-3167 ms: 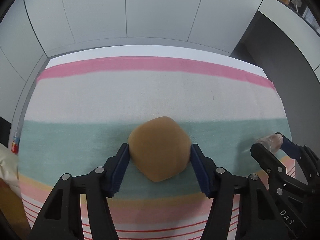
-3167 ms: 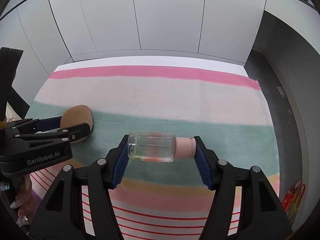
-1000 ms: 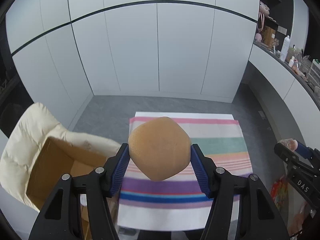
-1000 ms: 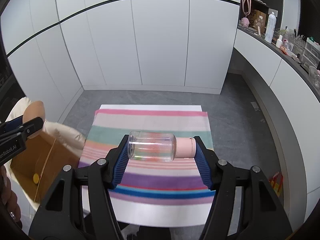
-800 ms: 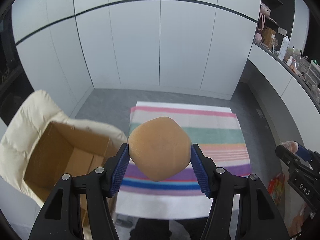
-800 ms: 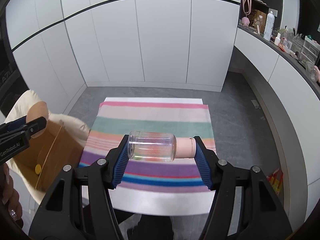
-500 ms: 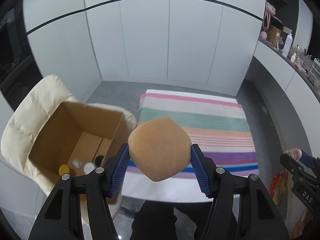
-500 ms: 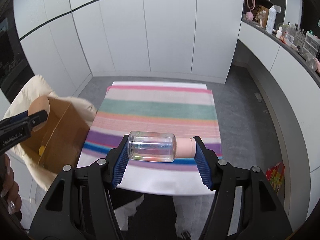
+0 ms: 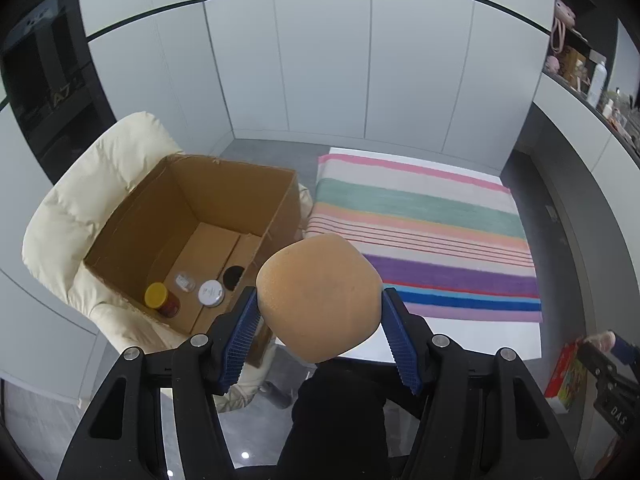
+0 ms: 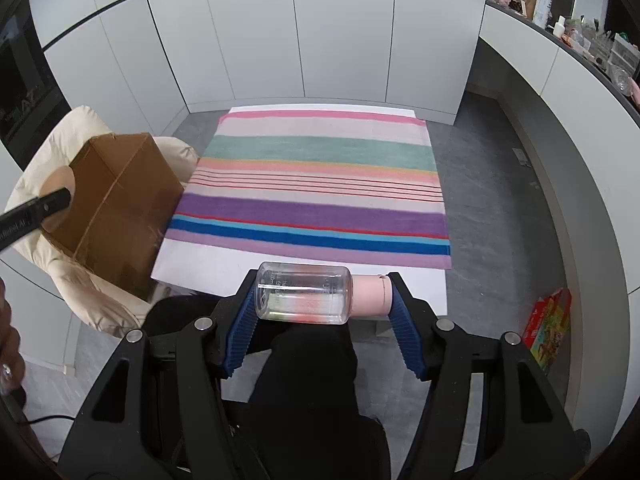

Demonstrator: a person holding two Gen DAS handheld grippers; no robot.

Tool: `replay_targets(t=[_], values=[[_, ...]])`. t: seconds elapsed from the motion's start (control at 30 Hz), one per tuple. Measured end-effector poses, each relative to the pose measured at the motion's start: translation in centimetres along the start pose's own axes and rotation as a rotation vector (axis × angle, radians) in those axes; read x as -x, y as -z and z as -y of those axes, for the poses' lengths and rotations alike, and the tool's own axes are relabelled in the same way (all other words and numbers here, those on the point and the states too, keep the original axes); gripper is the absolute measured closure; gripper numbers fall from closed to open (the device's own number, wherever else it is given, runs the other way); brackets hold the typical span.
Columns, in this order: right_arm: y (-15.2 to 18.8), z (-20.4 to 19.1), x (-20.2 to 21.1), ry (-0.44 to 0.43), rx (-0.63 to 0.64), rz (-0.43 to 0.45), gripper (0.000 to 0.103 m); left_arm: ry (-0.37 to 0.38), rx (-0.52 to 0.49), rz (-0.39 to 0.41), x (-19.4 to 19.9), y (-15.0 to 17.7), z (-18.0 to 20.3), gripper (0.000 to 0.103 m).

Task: Organize objects
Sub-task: 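Lift the sponge and bottle and carry both over the cardboard box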

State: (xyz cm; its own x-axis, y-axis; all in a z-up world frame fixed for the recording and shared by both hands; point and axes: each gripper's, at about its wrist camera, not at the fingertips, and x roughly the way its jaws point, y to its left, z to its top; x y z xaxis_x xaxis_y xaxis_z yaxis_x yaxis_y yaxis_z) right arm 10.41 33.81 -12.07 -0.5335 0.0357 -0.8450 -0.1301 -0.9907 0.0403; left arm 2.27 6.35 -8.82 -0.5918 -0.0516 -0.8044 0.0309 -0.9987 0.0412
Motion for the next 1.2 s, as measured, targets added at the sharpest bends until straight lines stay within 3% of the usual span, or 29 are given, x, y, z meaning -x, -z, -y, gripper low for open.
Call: replay_targets(t=[0.53, 0.87, 1.2], values=[[-0.7, -1.5, -1.0, 0.003, 0.039, -0.019, 0.039, -0.029, 0.046, -0.028, -1.2, 0.6, -2.7, 0.040], [-1.7, -8.2, -2.3, -0.088, 0.175, -0.026, 0.039, -0.098, 0.135, -0.067, -2.0, 2.5, -7.7, 0.040], [-1.6, -18.7, -3.3, -0.227, 0.355, -0.035, 0.039, -0.154, 0.220, -0.090, -1.9, 4.3, -14.0, 0.040]])
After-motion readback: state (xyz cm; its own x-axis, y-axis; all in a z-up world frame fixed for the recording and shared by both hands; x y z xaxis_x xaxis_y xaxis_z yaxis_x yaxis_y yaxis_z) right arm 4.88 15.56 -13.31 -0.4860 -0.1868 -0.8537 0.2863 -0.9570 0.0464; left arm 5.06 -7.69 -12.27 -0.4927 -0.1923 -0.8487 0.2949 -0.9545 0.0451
